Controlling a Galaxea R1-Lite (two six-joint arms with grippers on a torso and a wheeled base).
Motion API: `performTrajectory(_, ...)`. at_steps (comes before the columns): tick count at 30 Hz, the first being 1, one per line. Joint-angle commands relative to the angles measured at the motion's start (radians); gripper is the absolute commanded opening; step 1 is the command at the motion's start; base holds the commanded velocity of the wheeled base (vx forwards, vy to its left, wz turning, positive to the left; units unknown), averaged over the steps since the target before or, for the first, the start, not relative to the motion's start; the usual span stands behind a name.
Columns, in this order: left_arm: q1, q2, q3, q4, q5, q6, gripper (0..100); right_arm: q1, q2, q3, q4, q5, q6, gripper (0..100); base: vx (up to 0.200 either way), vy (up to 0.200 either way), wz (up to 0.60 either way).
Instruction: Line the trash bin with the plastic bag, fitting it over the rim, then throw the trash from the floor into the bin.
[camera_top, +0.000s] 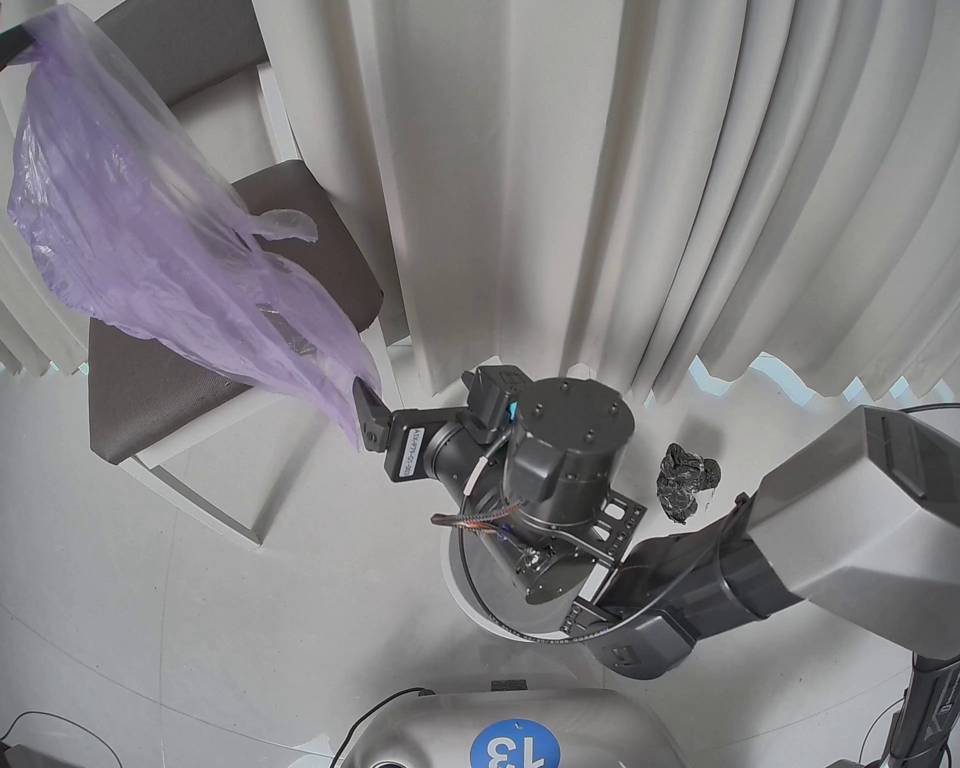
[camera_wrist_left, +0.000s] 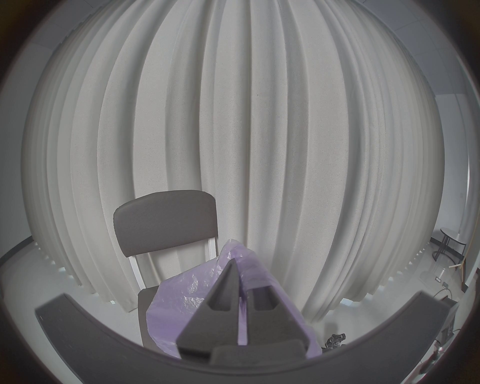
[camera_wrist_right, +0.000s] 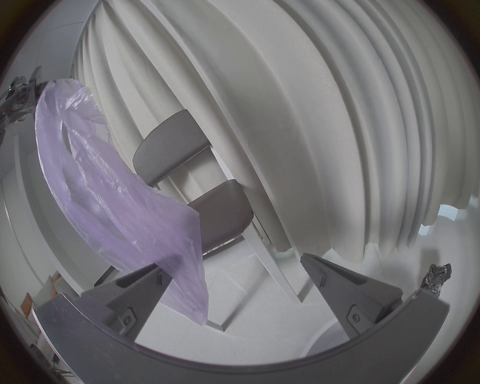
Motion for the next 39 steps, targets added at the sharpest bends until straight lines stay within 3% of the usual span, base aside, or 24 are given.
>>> performTrajectory(1,-0.003,-0.008,0.001,-0.001,-0.001,-0.002,0,-0.013,0.002,-0.066,0.016,0.001,-0.001,100,0.000,0.000,0.00)
performTrajectory(11,-0.003,-0.008,-0.002,-0.004,-0.010,-0.008,0,-0.007,-0.047,-0.112,0.079,0.024,-0.004,100,0.000,0.000,0.00)
performTrajectory(39,-0.003,-0.017,-0.021,-0.008,-0.025,-0.010,0,0.034,0.067,-0.082,0.061,0.028,0.003,100,0.000,0.000,0.00)
